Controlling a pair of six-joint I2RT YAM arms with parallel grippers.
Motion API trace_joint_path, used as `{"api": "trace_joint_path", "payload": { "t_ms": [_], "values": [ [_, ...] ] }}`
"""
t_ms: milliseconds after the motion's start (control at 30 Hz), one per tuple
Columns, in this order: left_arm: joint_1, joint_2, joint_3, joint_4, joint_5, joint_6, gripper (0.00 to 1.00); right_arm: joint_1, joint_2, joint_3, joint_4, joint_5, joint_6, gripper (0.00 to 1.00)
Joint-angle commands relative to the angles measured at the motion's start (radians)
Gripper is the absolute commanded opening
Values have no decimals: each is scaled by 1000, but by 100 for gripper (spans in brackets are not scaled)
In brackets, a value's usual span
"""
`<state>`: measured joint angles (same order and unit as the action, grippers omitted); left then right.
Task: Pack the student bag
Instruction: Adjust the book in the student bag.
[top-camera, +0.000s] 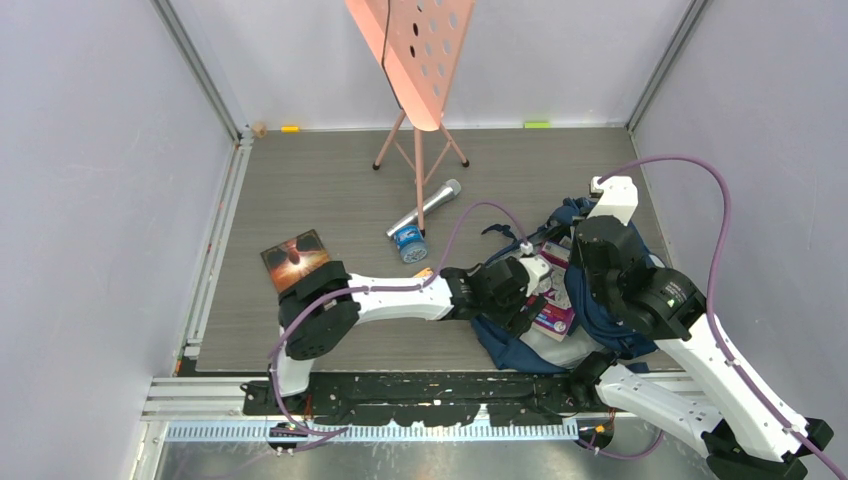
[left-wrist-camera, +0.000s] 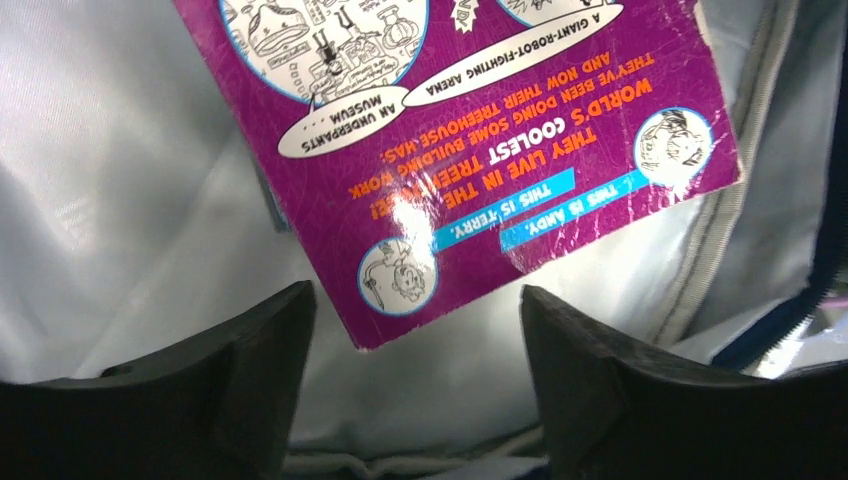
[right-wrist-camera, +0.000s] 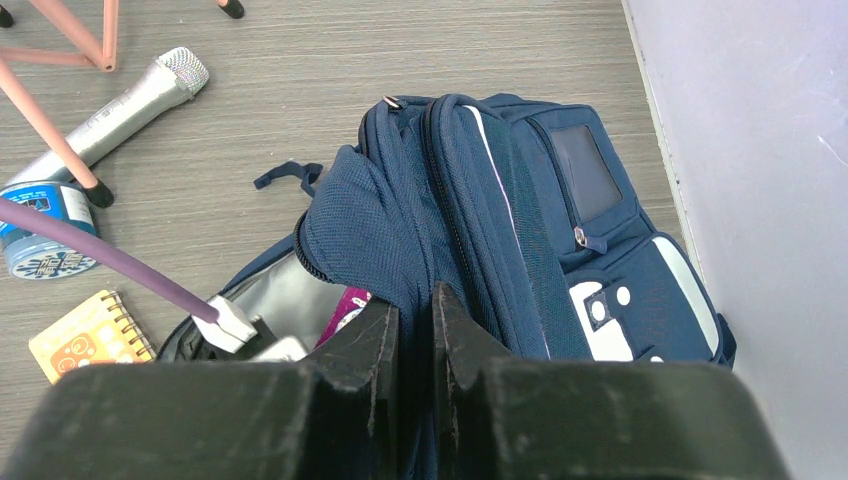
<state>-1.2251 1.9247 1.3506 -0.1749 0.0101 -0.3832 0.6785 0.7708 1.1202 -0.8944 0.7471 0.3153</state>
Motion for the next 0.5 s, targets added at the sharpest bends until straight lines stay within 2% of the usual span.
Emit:
{"api": "trace_joint_path", "payload": {
  "t_ms": [0, 467],
  "values": [
    [-19, 32, 72, 7, -97, 94, 71, 0, -18, 60, 108, 66, -3, 0],
    [-19, 175, 253, 107, -136, 133, 62, 0, -21, 56, 105, 65, 4, 0]
  ]
}}
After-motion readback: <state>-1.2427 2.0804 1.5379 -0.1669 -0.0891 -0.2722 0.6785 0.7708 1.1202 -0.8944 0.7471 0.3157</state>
